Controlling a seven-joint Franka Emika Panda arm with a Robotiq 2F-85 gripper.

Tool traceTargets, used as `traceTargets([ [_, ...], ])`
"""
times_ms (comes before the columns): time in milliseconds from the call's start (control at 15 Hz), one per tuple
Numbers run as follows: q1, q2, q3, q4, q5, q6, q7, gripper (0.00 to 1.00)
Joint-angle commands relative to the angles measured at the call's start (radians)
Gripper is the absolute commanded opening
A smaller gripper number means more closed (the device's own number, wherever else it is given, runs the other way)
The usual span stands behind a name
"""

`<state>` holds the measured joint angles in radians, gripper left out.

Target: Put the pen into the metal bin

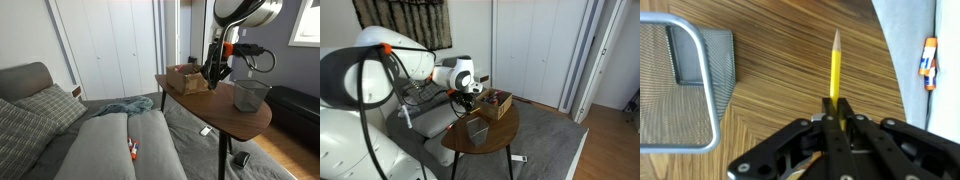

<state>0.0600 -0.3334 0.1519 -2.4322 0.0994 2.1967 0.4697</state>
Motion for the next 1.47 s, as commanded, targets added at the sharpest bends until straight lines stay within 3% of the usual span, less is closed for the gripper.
traceTargets([
  [0,-0.003,-0.202,0.004,-0.034,-0.037,-0.141,-0.036,0.02],
  [333,-0.018,-0.347,-0.003,0.035,-0.119,-0.460,-0.137,0.02],
  [667,-0.010,-0.320,-0.018,0.149,-0.209,-0.771,-0.301,0.02],
  [1400,0.022,-0.059,-0.046,0.235,-0.379,-0.831,-0.597,0.02],
])
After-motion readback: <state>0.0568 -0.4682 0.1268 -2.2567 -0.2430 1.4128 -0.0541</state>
